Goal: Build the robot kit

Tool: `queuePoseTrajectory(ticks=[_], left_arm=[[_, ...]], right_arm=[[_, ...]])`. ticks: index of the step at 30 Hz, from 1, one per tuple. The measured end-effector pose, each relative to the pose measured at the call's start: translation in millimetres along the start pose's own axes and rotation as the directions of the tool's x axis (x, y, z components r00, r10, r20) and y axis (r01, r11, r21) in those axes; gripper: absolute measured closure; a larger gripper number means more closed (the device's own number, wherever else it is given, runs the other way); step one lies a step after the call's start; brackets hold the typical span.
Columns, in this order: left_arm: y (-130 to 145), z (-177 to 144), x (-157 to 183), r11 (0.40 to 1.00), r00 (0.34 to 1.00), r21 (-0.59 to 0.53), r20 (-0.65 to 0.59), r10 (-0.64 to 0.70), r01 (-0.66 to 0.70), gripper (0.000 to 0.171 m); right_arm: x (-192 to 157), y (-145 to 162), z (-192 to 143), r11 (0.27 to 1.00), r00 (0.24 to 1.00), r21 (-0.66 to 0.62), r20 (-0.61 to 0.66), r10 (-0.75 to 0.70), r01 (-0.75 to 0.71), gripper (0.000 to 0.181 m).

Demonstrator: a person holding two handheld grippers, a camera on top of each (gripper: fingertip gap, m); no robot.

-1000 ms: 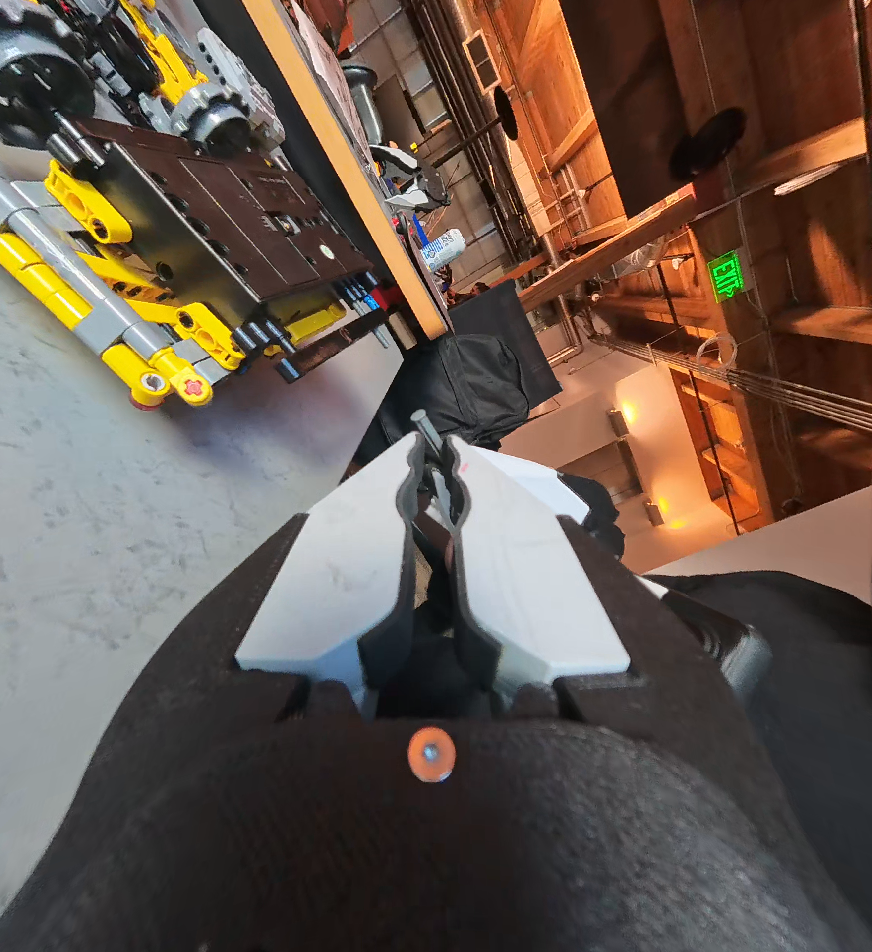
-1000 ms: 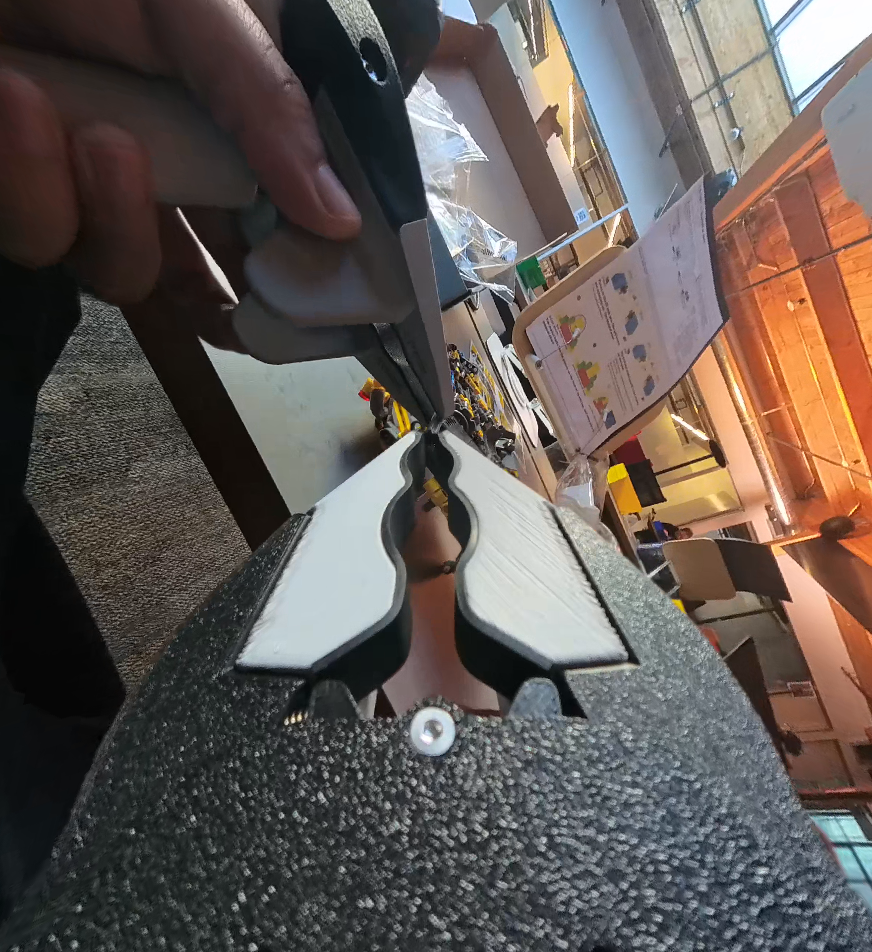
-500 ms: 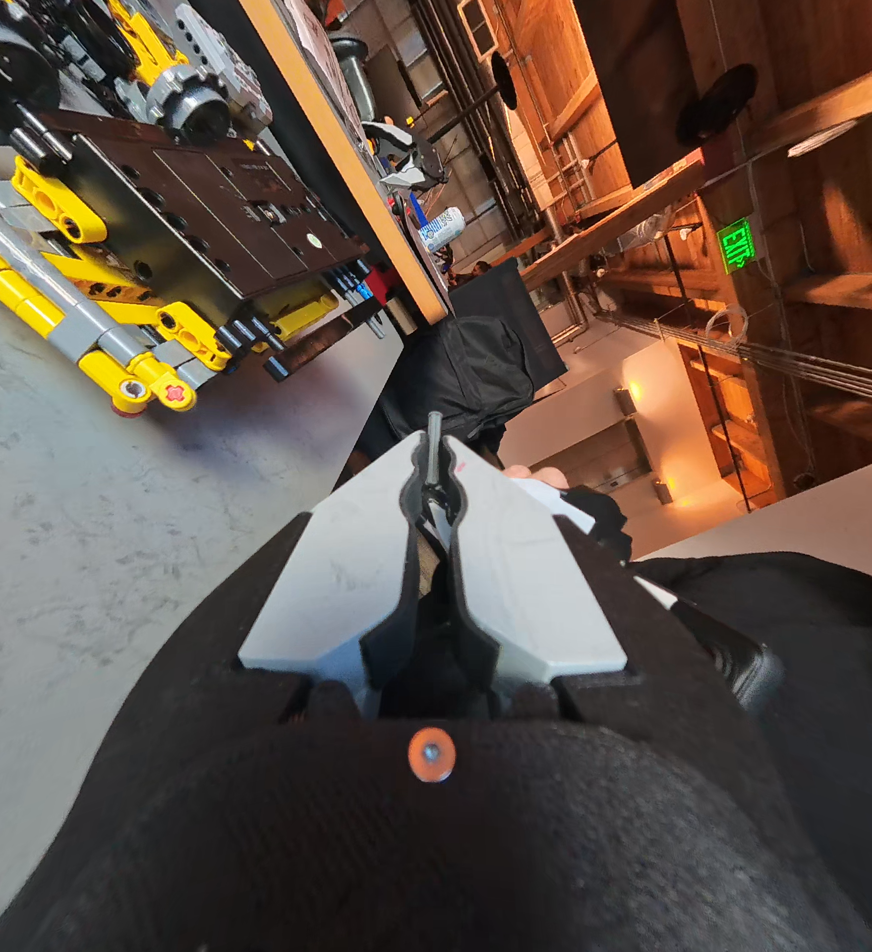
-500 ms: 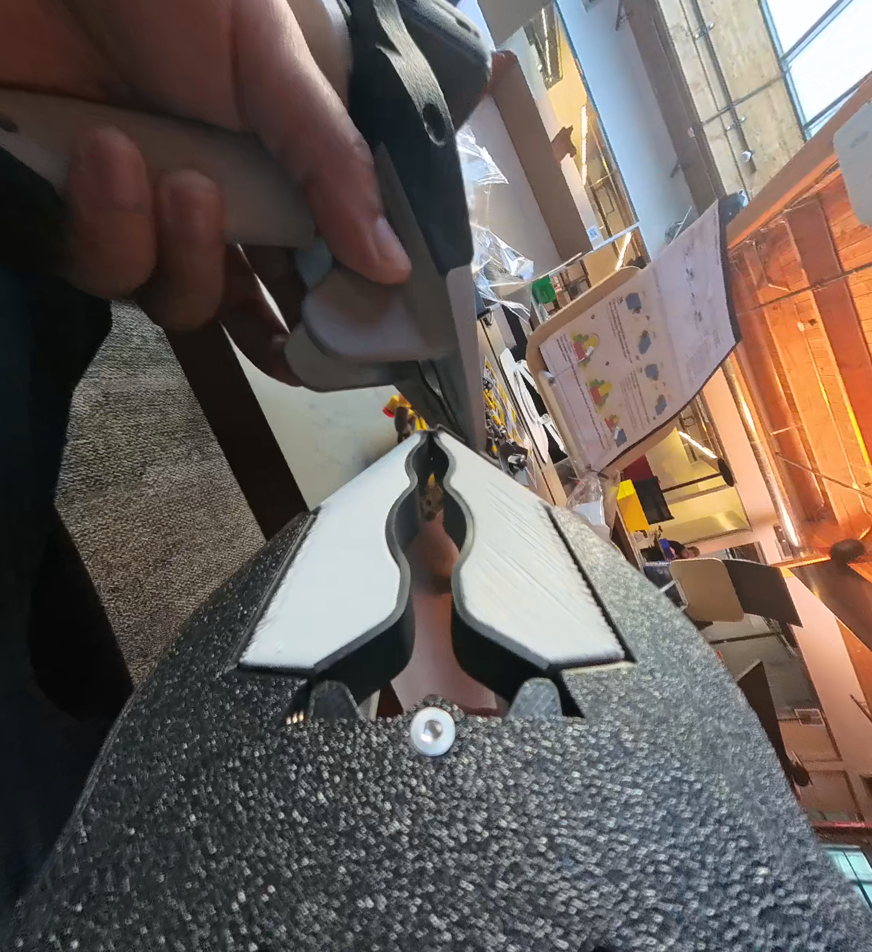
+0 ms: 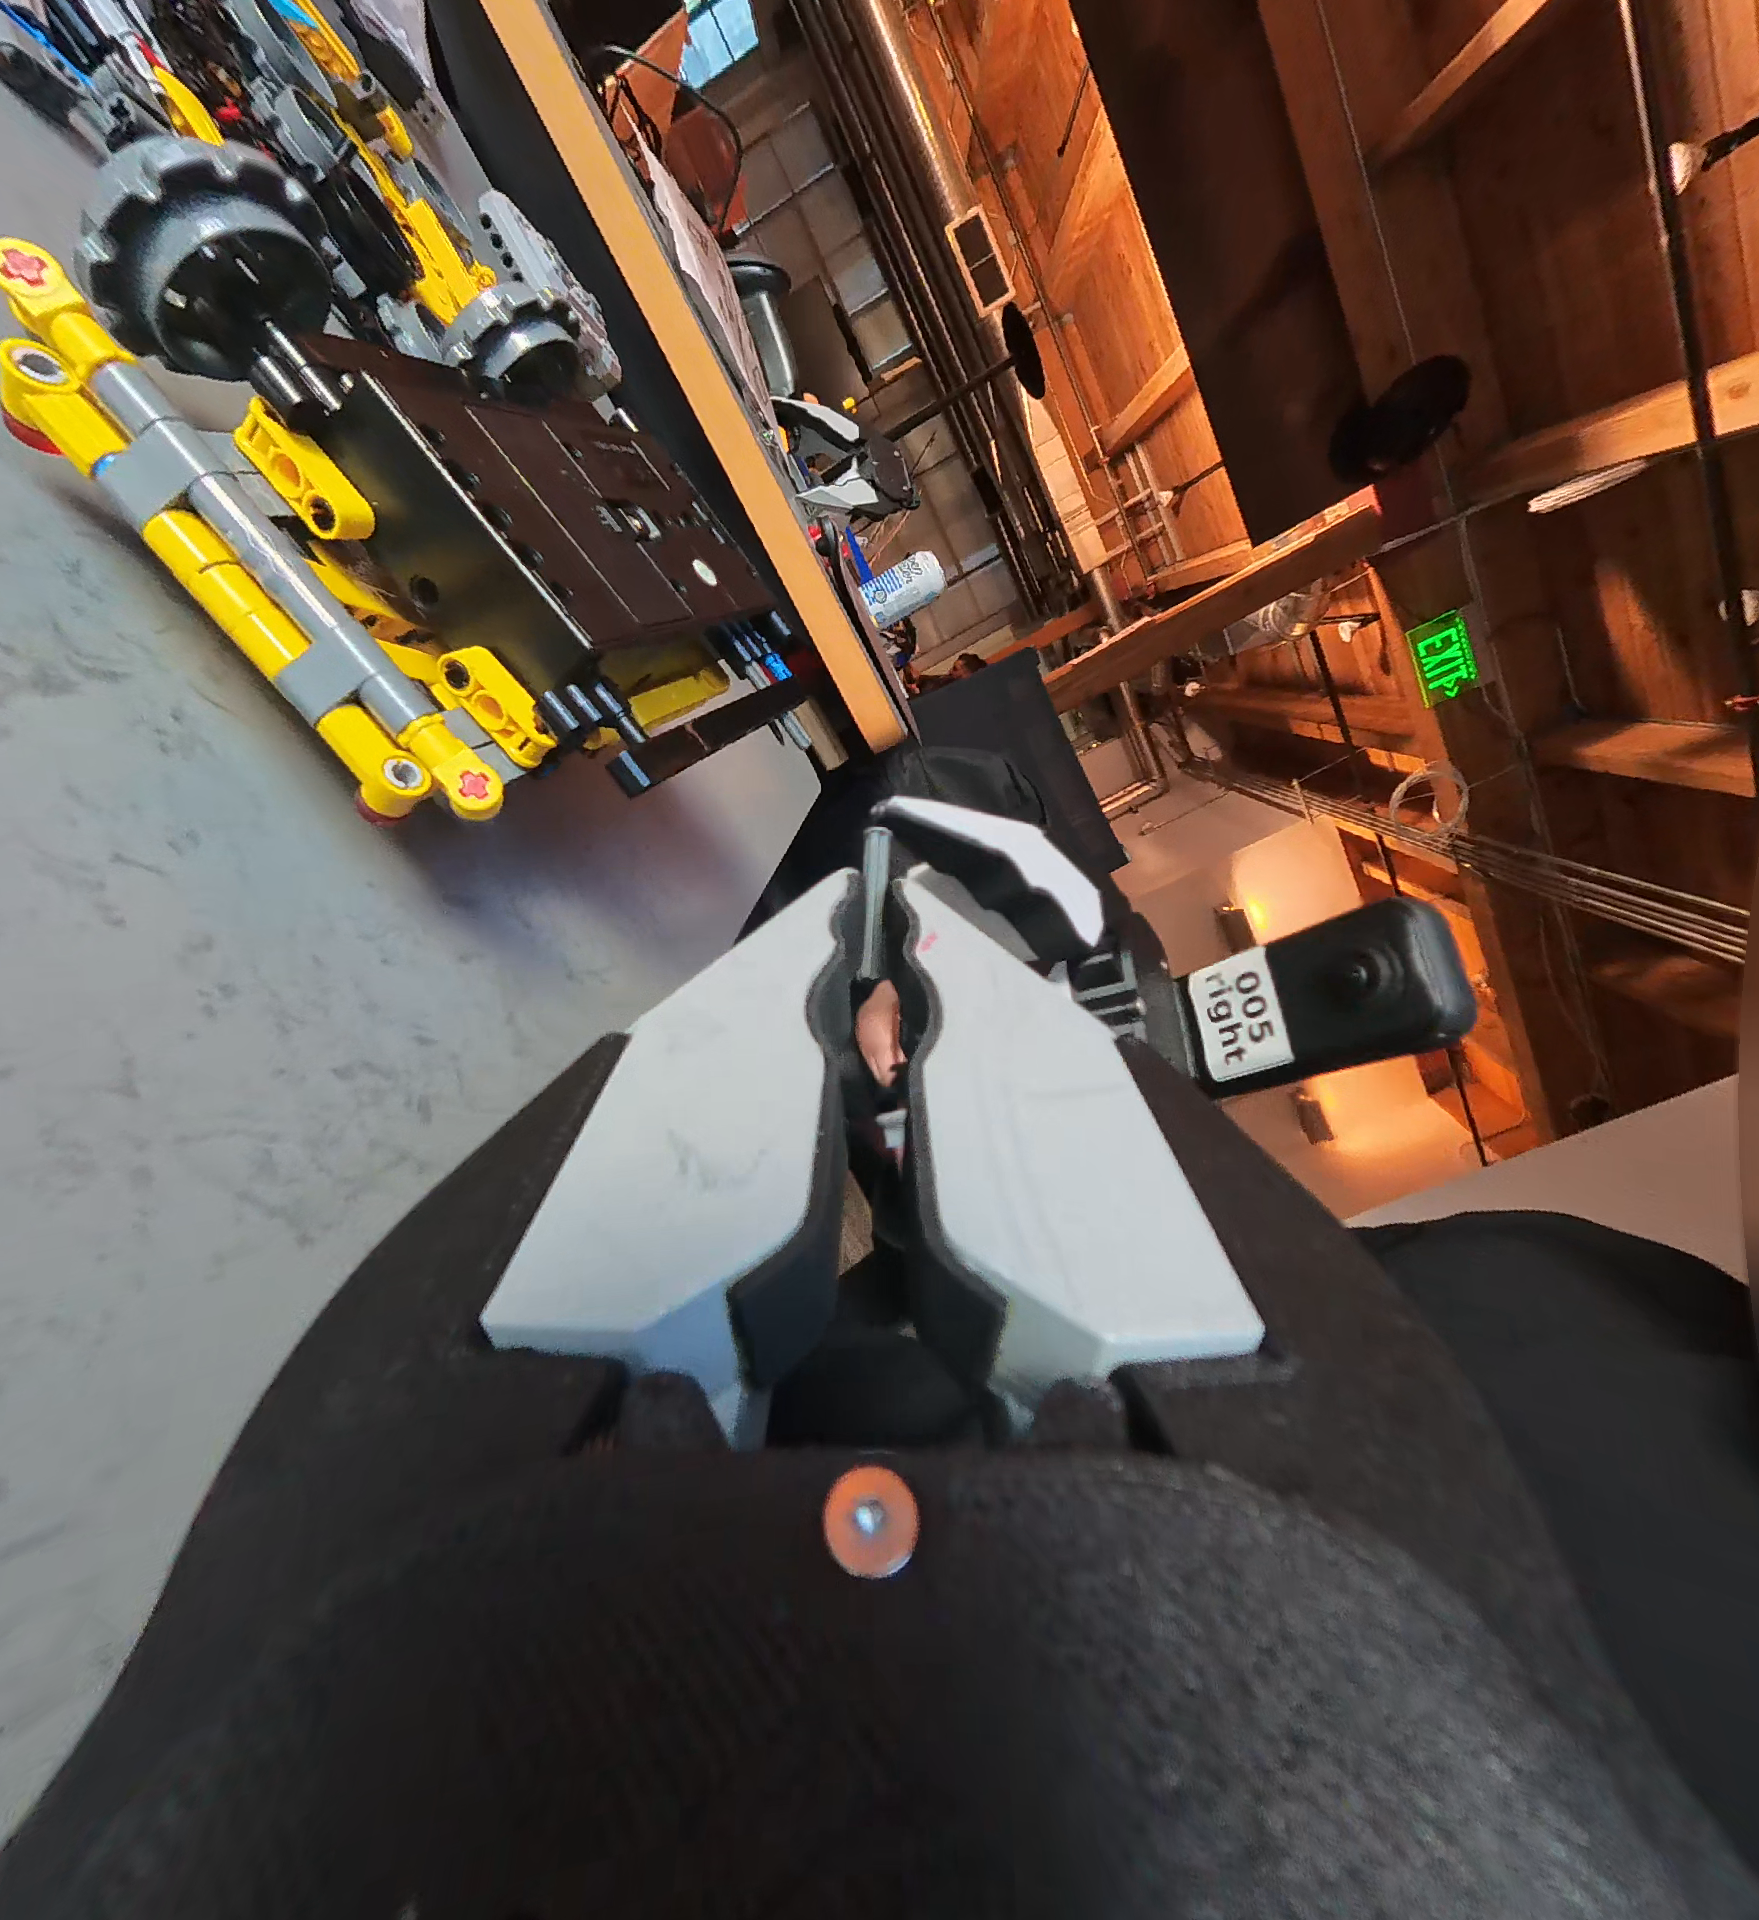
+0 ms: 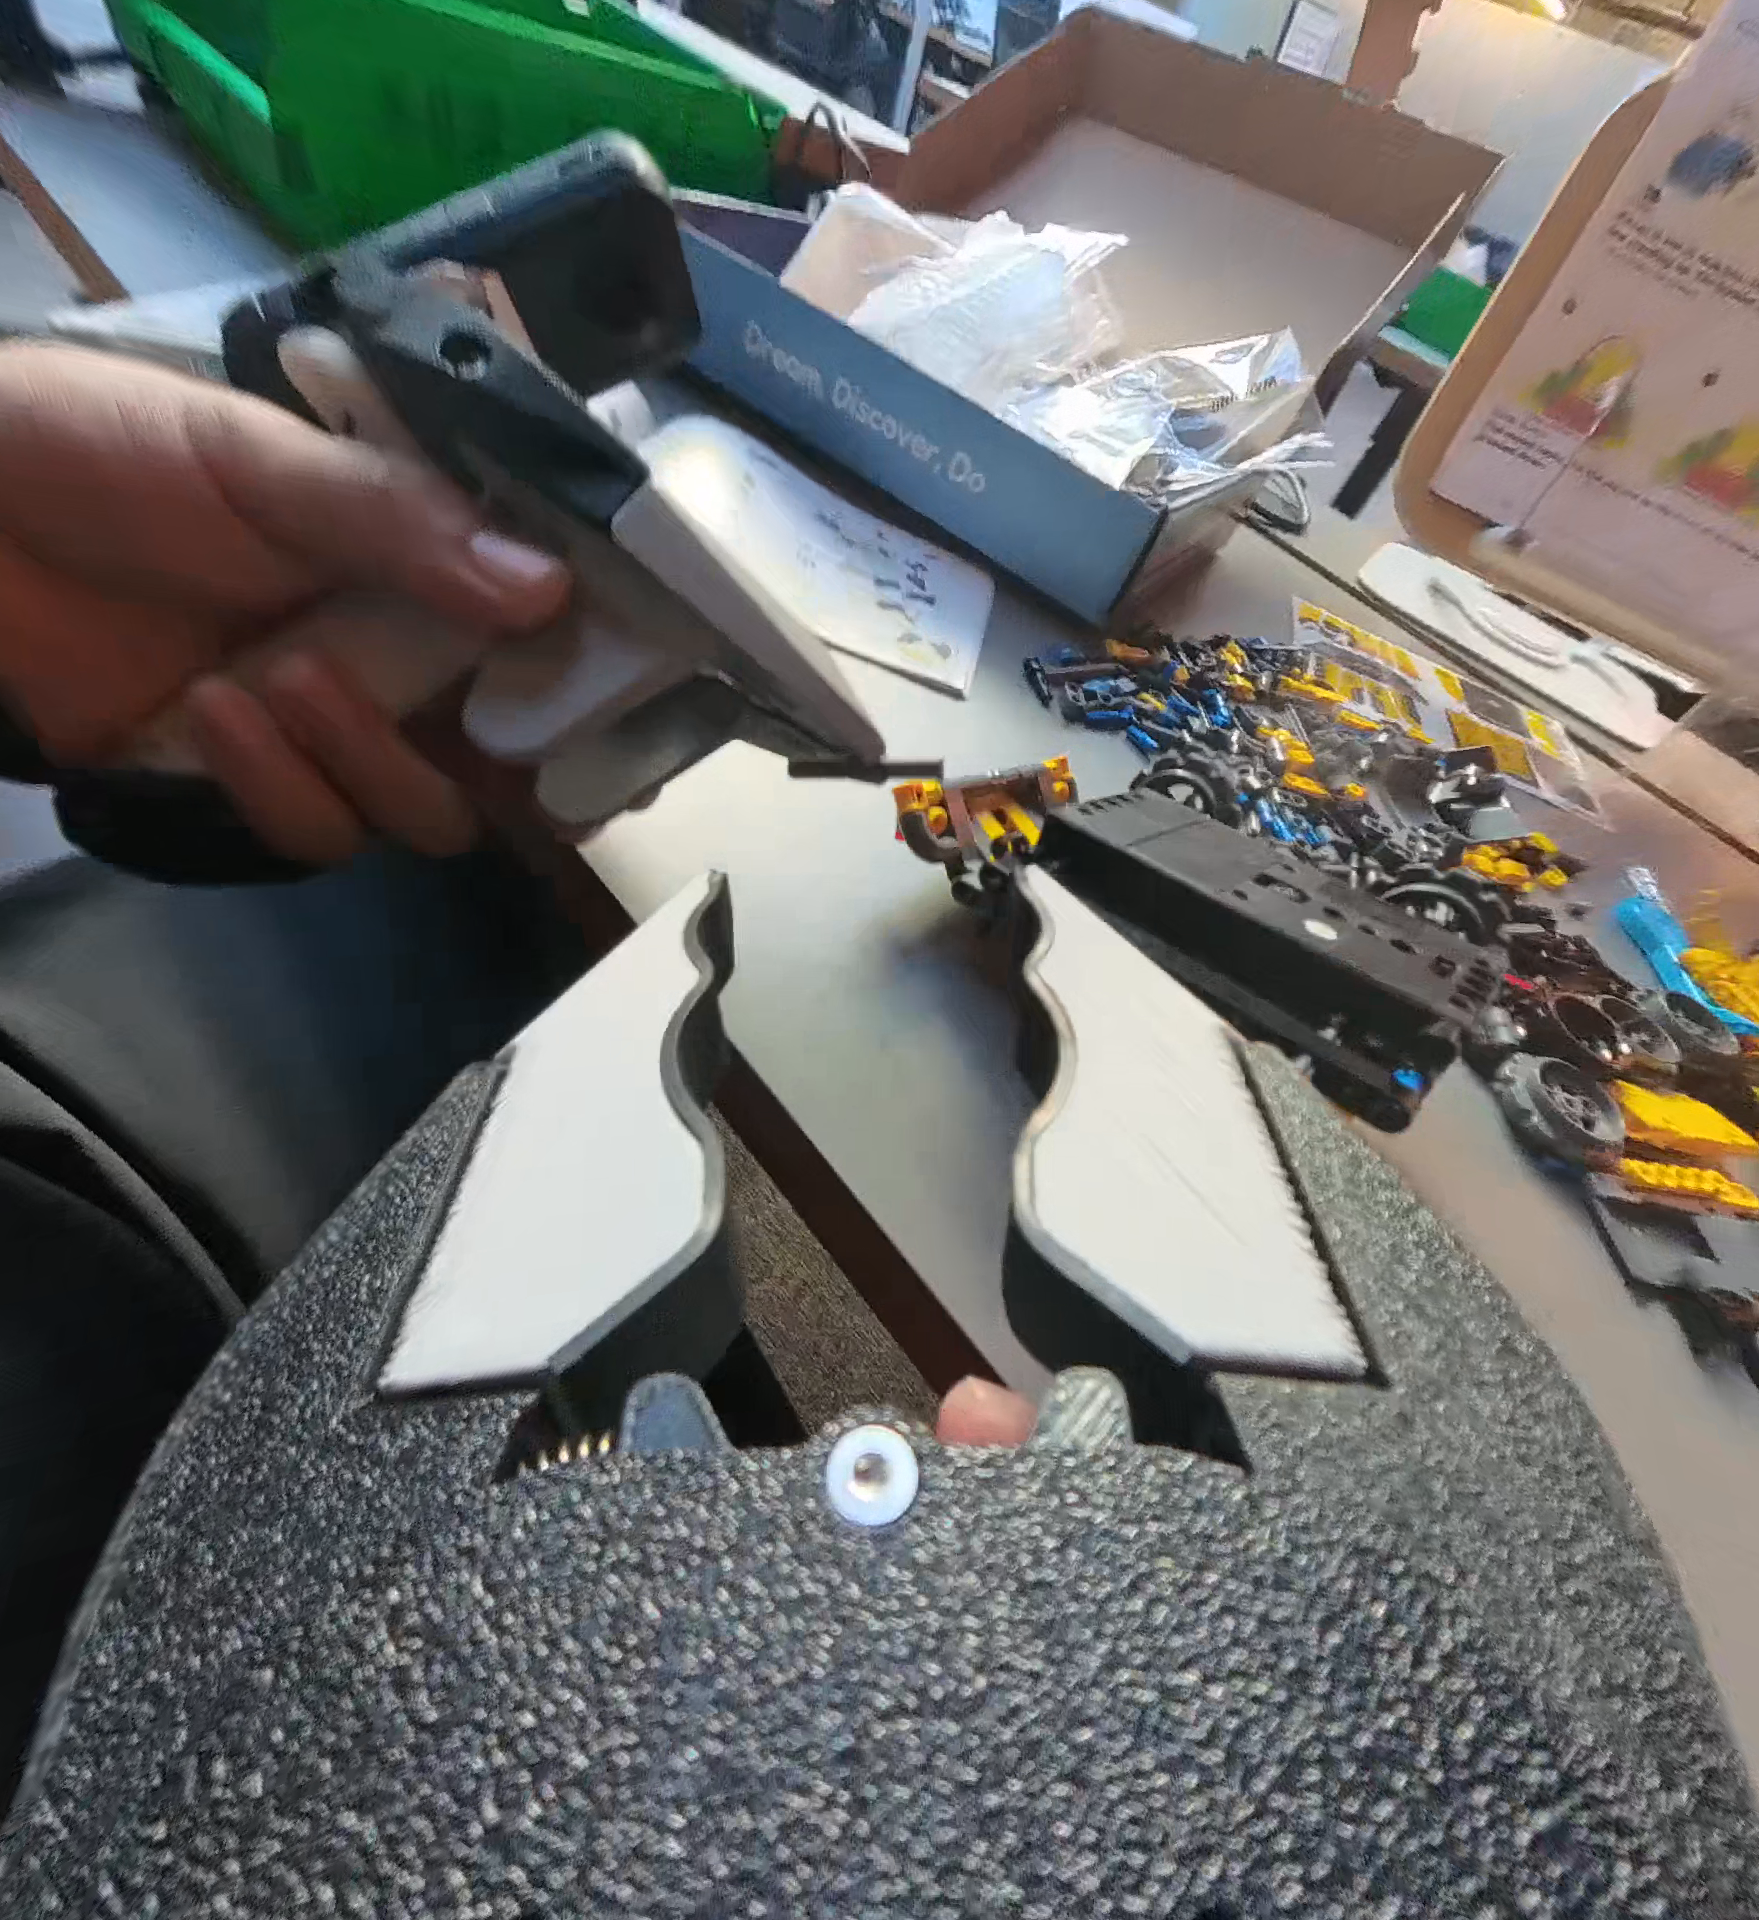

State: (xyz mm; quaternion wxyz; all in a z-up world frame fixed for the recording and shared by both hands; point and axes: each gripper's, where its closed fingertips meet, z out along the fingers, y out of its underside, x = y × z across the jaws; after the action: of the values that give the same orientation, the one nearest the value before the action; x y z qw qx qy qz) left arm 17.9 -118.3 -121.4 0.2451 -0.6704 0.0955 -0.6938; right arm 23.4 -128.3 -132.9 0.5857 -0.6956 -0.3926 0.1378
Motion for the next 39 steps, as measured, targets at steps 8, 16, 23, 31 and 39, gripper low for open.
queuePoseTrajectory(ticks=[8, 16, 23, 31, 39], left_arm=[[3.1, 1.1, 7.0, 1.0, 0.999, 0.018, -0.026, -0.02, 0.02, 0.171], [1.4, 1.3, 6.0, 0.999, 0.998, 0.024, -0.04, -0.044, 0.045, 0.171], [-4.1, -0.1, 2.6, 0.997, 0.998, 0.046, -0.037, -0.058, 0.06, 0.171], [-4.8, -0.3, 1.1, 0.996, 0.996, 0.055, -0.045, -0.072, 0.074, 0.171], [-6.1, -3.3, -1.7, 0.999, 1.0, 0.041, 0.0, -0.005, 0.005, 0.171]], right_arm=[[-10.6, -14.4, 9.2, 0.999, 0.999, 0.022, 0.04, -0.027, 0.026, 0.133], [0.1, -11.0, 13.2, 0.999, 1.0, 0.035, 0.021, -0.011, 0.01, 0.146], [-0.1, -11.1, 21.0, 0.998, 0.998, 0.036, 0.036, -0.05, 0.049, 0.148], [0.4, -10.5, 29.3, 0.999, 0.997, 0.038, 0.065, -0.036, 0.034, 0.148], [-0.9, -10.4, 34.5, 0.997, 0.994, 0.035, 0.084, -0.077, 0.074, 0.148]])
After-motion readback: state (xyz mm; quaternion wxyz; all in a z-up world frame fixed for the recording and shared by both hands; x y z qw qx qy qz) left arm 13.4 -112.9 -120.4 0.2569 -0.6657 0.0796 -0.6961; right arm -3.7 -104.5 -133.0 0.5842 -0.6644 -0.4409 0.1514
